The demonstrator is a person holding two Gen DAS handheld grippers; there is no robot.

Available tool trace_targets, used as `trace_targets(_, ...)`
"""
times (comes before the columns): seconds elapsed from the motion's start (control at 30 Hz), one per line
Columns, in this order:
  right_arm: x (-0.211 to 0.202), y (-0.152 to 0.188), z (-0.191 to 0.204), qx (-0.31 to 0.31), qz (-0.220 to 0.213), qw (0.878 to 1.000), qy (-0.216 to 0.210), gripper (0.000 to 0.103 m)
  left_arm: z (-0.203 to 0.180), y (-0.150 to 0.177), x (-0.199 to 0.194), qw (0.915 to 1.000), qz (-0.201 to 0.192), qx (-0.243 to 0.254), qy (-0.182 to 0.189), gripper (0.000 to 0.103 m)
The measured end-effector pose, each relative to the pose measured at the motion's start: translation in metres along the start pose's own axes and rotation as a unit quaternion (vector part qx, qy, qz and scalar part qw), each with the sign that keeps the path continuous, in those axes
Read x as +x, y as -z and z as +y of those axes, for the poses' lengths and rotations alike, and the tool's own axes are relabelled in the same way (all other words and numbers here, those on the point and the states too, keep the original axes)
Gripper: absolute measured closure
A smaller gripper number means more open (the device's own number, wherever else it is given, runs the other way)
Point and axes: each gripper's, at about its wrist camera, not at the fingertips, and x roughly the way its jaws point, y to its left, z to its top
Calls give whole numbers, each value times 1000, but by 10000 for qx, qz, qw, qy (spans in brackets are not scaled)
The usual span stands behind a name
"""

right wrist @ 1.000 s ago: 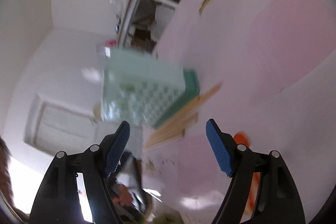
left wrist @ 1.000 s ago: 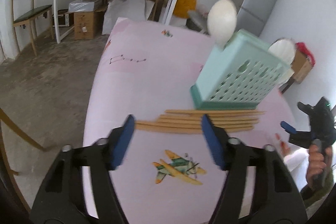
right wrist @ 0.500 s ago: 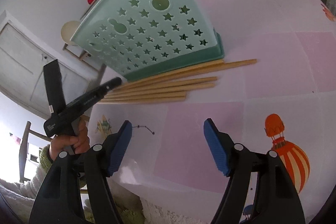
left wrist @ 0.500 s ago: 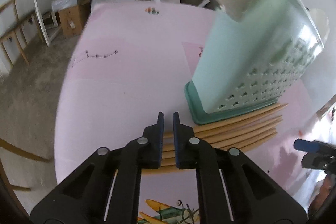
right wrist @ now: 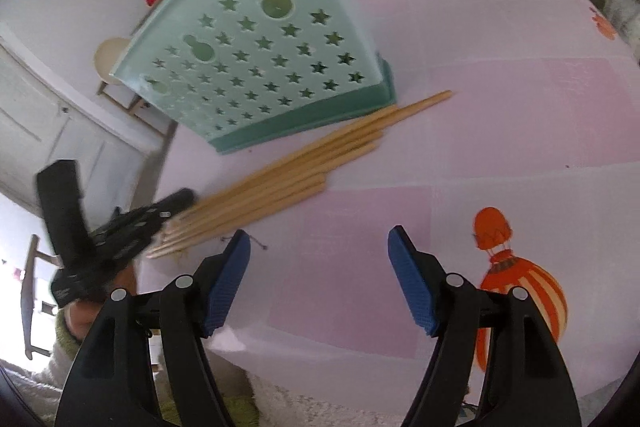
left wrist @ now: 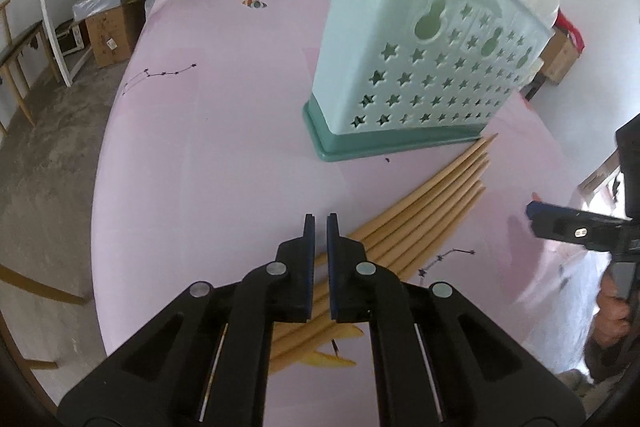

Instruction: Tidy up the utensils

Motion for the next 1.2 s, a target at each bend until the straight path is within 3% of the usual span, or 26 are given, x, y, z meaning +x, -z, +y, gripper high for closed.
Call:
trace_targets(0.13,-1,4,2,-297,-89,9948,969,23,-10,7,-22,9995,-282,136,-61,60)
trace_targets(0.23,7,10,11,-717,-57,9857,1526,19,-25,22,-36,9987,-342,369,-104,51)
trace_targets(0.4,15,19,20,-1096,-18,9754,1912,7,-51,53,-33,9958,-58,841,-365,47)
trace_targets(0.47,15,21,21,-1123,-65,9746,1935,7,-55,61,-26,9948,49,881,-519,47)
trace_targets(0.6,12,21,16,-1062,-75,9759,1906,6,-57,56,-24,9924,-170,1062,-592,48)
trace_targets(0.7,8,20,7,-919,-115,9759,1977,6,-68,49,-21,9871,-262,1437,-658,55)
trace_targets(0.9,-8,20,-27,-461,-417,9730,2224,6,-95,31,1,9710,-225,2304,-592,73)
trace_targets(1.1,-13,12,-52,-111,-513,9711,2328,6,-124,25,24,9454,-118,3190,-656,80)
trace_targets(1.2,-13,11,-52,-94,-541,9714,2310,6,-130,21,29,9434,-50,3256,-626,87)
